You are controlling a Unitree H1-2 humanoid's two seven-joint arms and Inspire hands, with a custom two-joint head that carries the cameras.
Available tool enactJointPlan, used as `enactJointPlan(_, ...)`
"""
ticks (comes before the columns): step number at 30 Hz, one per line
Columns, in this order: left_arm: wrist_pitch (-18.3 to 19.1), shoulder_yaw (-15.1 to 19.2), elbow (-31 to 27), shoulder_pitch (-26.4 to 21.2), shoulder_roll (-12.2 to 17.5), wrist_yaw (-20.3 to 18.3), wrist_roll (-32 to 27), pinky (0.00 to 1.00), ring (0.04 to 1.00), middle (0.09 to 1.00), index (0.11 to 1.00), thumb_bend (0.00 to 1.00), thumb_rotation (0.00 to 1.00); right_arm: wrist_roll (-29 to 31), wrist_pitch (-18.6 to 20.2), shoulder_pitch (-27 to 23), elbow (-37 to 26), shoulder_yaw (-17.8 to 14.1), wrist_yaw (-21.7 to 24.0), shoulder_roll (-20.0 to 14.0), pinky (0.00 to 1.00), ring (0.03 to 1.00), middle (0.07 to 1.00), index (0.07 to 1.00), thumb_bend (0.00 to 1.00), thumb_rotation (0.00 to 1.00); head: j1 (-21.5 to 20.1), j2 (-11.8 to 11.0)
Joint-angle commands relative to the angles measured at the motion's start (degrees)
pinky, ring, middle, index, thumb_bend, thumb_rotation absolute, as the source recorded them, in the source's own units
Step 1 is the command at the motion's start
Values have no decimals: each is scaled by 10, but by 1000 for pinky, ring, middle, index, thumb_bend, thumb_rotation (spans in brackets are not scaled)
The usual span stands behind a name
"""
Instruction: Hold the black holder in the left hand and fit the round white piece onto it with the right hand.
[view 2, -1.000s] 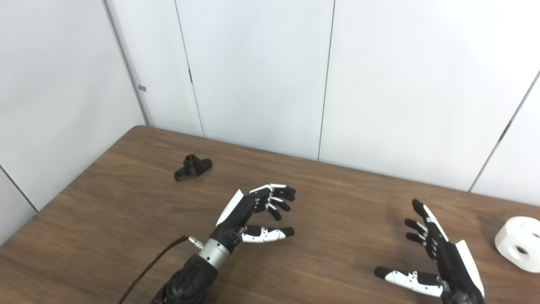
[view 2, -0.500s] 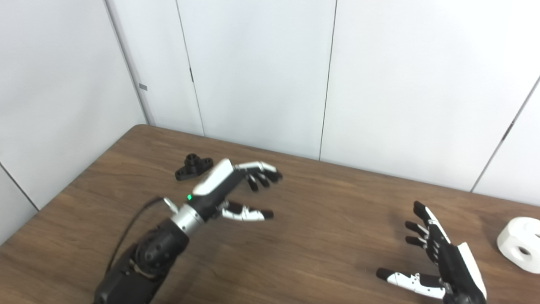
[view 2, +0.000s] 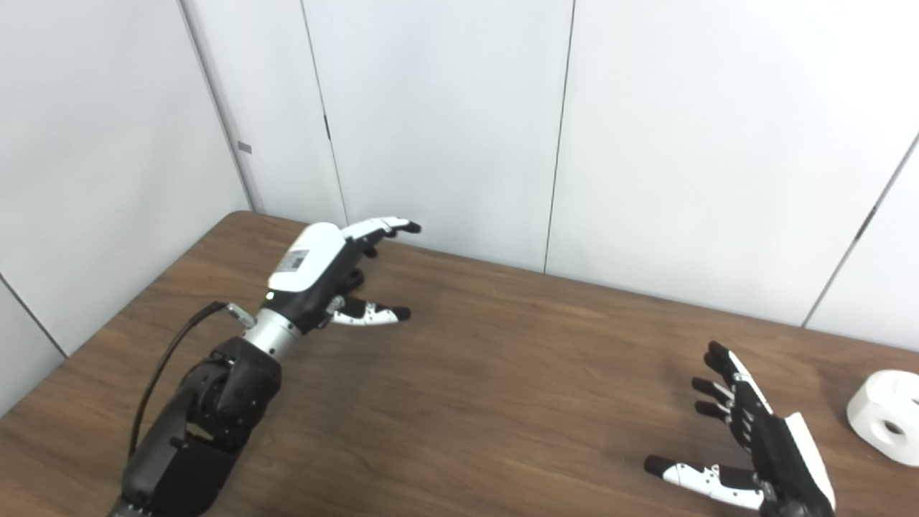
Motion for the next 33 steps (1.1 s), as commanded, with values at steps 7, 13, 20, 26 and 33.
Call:
enactJointPlan(7,17,31,15,-21,23,59,23,625,791,883,855,738,138,-7,-10,-15,-20,-7,-4,-10,765,830,916,929,723,0,0,2)
enactJointPlan(13,39,34,48,-23,44,79,53,736,883,930,863,775,260,-4,-17,-17,-15,-7,-2,-13,773,839,916,931,718,0,2,3)
enactJointPlan(20,102,18,49,-19,77,23,65,843,998,1000,894,998,352,-4,-3,-19,-21,-10,-4,-9,768,841,921,949,715,0,2,3)
enactJointPlan(26,127,20,73,-14,78,17,40,869,1000,1000,999,1000,359,-5,3,-18,-24,-10,-6,-6,768,827,913,934,728,0,3,3)
enactJointPlan(33,158,17,96,-16,77,38,55,973,1000,1000,1000,1000,424,-3,1,-18,-25,-12,-4,-7,776,834,915,938,726,0,3,3)
